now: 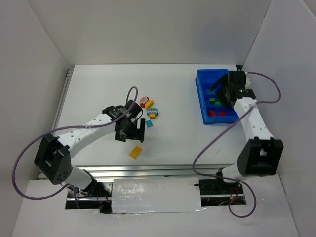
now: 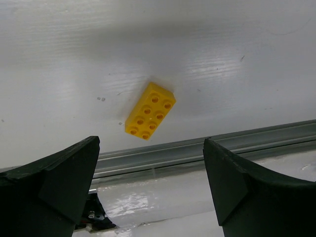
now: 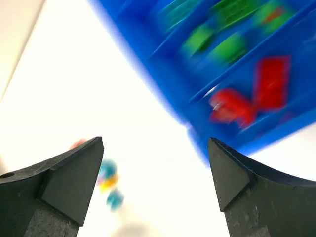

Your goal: Sort the legos into containers by color

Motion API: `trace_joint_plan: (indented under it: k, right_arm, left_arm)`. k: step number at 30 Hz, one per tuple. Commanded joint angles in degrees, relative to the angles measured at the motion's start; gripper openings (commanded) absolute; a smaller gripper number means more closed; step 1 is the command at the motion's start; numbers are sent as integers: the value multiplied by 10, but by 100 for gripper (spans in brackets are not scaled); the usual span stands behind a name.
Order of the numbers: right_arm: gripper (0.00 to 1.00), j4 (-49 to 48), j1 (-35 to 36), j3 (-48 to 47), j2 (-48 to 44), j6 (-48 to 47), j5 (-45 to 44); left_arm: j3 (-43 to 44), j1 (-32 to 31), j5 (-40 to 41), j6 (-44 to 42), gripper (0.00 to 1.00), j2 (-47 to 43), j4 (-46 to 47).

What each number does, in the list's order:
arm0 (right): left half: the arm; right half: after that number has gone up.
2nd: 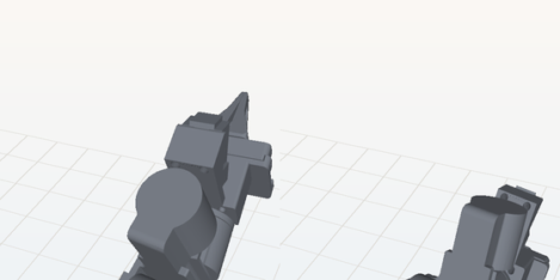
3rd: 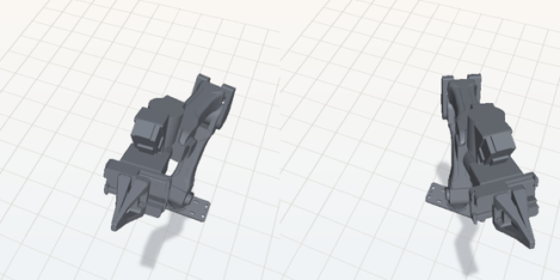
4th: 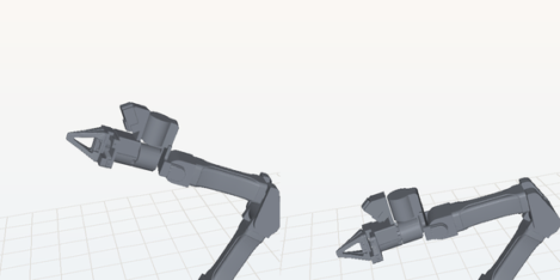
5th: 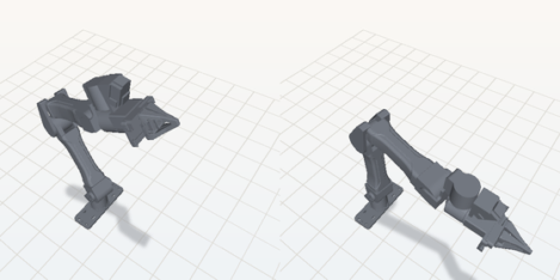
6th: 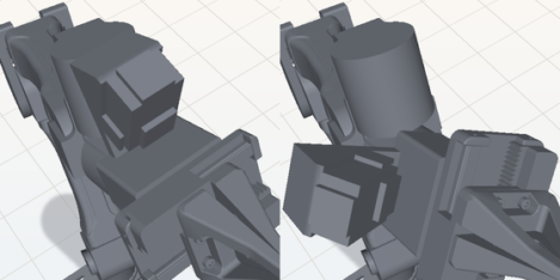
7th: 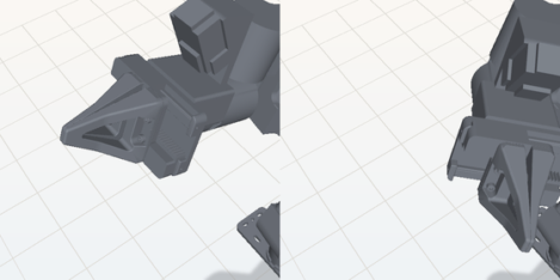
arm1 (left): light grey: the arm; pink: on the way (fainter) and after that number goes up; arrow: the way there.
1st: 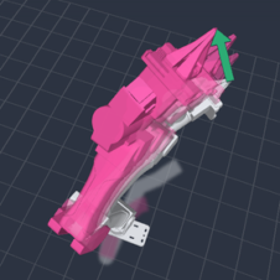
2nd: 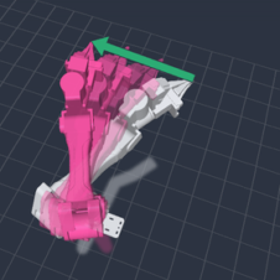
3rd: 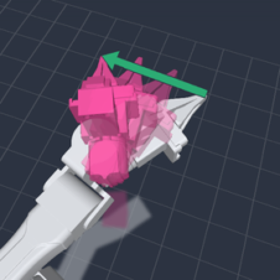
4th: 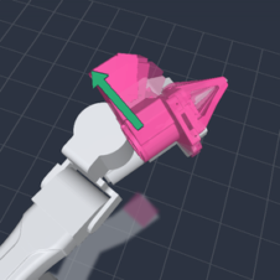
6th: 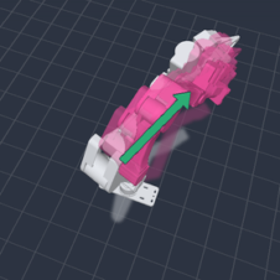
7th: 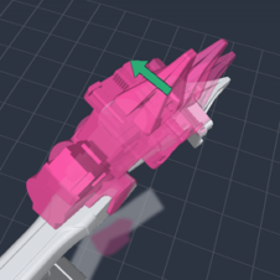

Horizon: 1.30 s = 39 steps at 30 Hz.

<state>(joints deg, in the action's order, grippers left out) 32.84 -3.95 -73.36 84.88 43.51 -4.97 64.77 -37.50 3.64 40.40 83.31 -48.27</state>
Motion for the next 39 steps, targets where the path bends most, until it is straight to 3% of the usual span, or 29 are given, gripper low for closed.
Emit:
trace_joint_plan:
  k: [1,7,13,15,16,20,23,27,29,35,39]
  right_arm:
    - [93,-34,37,53,-101,-7,77]
    - [93,-38,87,121,-179,-28,117]
    - [93,-20,88,143,-234,-50,117]
    - [93,-19,88,151,-248,-52,118]
    - [93,-20,89,157,-252,-50,123]
    - [93,-42,89,183,-262,-31,154]
    - [93,-79,88,219,-263,-12,227]
    - [92,-146,96,275,-272,18,341]
    - [92,-160,112,291,-271,45,371]
    - [90,-137,184,272,-263,67,388]
    - [88,-93,247,241,-251,60,371]
  left_arm:
    - [-6,-14,-31,-20,98,31,20]
    - [-27,-25,-50,-34,93,113,39]
    - [-49,-32,-45,-23,87,156,51]
    - [-51,-33,-44,-24,80,171,56]
    - [-50,-35,-44,-25,74,177,62]
    - [-28,-40,-40,-24,19,197,62]
    - [7,-47,-39,-31,0,189,51]
    - [53,-74,-52,-72,0,134,81]
    - [55,-84,-99,-95,0,93,135]
    - [52,-125,-208,-168,0,32,249]
    - [62,-129,-237,-175,0,26,278]
